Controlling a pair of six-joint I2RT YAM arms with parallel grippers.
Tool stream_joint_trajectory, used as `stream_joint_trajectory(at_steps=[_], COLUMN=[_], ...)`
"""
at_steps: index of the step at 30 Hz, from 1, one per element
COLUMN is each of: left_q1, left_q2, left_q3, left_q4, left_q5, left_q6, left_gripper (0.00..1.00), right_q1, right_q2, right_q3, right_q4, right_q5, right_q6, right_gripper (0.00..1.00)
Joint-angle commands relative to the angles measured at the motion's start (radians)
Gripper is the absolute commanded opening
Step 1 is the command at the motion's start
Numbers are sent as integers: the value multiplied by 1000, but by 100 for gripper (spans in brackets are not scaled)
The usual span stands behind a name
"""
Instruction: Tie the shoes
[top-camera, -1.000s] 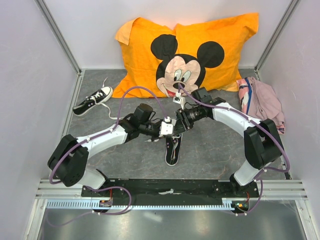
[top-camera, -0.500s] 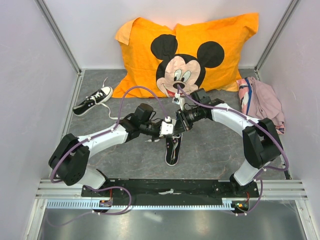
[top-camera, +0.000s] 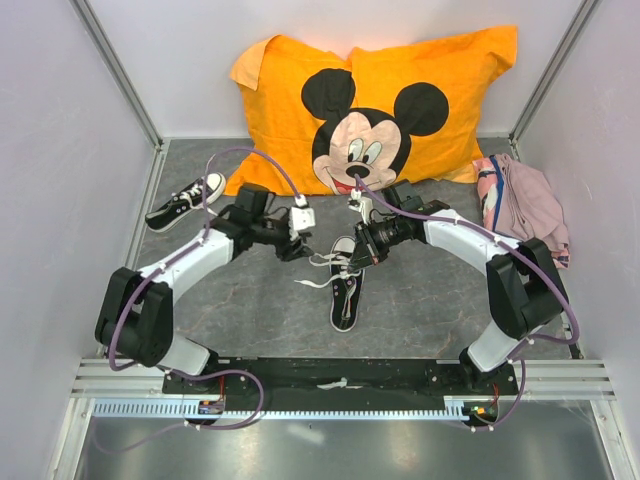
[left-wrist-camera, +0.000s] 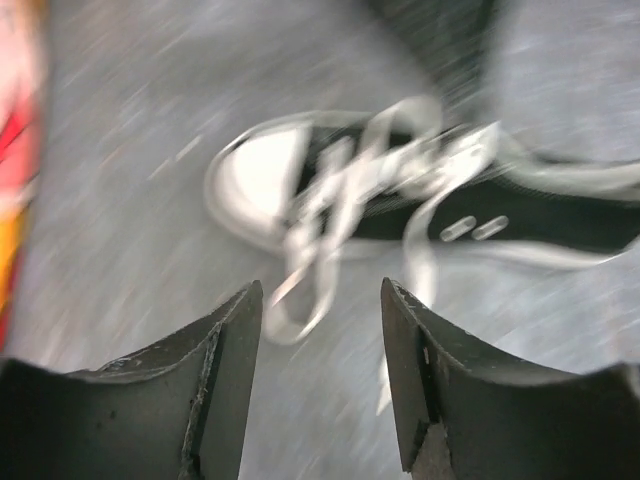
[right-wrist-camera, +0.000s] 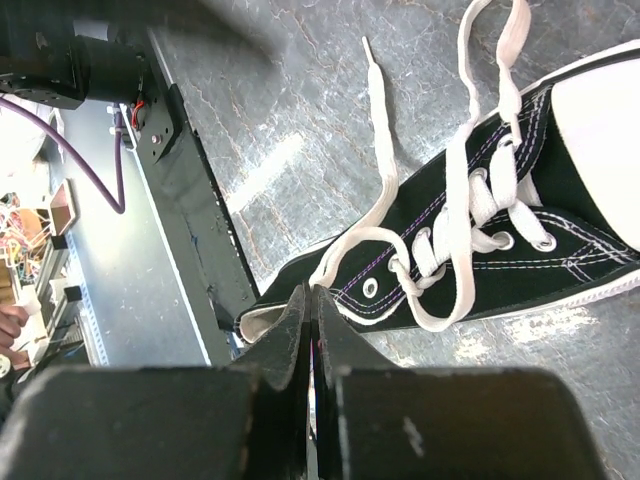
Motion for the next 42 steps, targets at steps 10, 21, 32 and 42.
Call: stream_joint_trajectory(at_steps=[10,21,32,42], left_q1=[78,46,15,39], left_q2=[272,386,440,389], left_q3=[220,283,301,329], left_q4=[-237,-239,-280,-421], left_q5=[-29,-75,-136,-99], left_q6=[427,456,495,509], left_gripper=[54,52,49,2], right_q1=[-1,-1,-1,-9], right_q2=[-33,-13,0,10], right_q3=[20,34,40,34], right_q4=[13,4,4,8], right_q5=[15,14,18,41], right_q6=[0,0,0,0], right_gripper=[0,0,0,0])
